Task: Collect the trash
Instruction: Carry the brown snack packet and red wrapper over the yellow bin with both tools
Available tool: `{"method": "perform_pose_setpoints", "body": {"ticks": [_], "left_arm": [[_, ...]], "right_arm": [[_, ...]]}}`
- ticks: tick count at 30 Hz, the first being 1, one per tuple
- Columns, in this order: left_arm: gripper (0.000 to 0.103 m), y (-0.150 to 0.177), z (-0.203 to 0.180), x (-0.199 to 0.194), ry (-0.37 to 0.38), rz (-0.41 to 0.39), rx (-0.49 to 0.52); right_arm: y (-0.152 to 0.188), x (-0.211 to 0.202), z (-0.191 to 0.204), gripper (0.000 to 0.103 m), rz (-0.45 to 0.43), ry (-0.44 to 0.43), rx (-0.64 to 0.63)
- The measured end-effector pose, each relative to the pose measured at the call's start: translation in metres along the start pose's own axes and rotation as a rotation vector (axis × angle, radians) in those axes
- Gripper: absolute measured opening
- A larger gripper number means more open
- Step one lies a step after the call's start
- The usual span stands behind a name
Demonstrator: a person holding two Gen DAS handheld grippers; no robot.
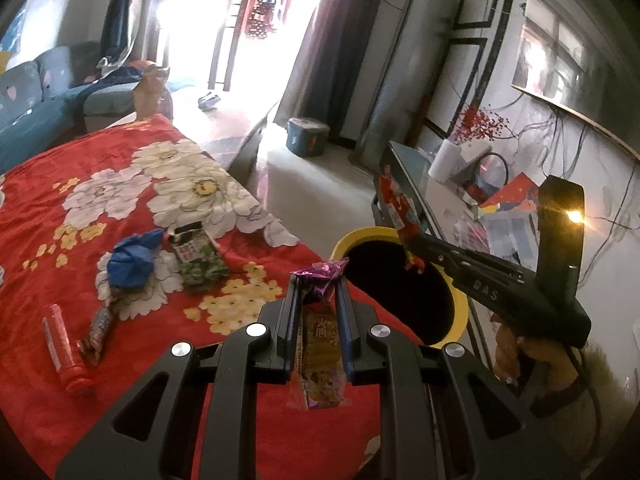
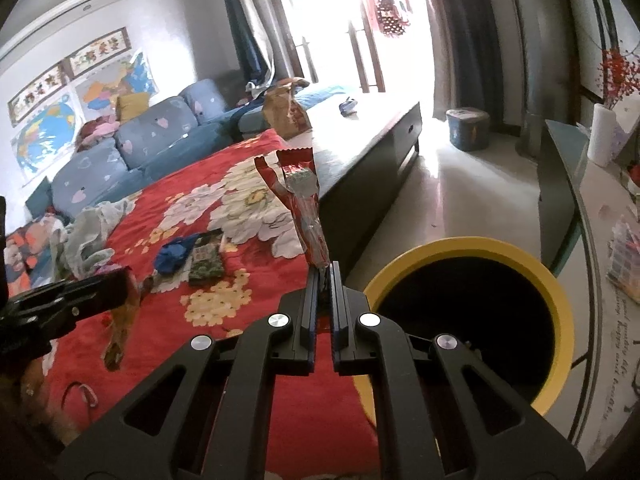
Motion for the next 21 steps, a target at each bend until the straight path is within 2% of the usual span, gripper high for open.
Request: {"method": "perform_pose_setpoints", "body": {"ticks": [21], "left_arm": [[0.017, 0.013, -0.058, 0.028, 0.095, 0.036, 0.082]], "right_arm": [[0.0, -0.015, -0.06, 0.002, -0.016, 0.12, 0.061]]}}
Point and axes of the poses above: each gripper's, at about its wrist camera, not at the fingertips, and x roughly the way its jaws point, z to its left, y to its underside, the point moved 4 cm from there along x, roughly the way its jaws point, and after that the axes turned 14 degrees about -z, right-handed, at the moved point
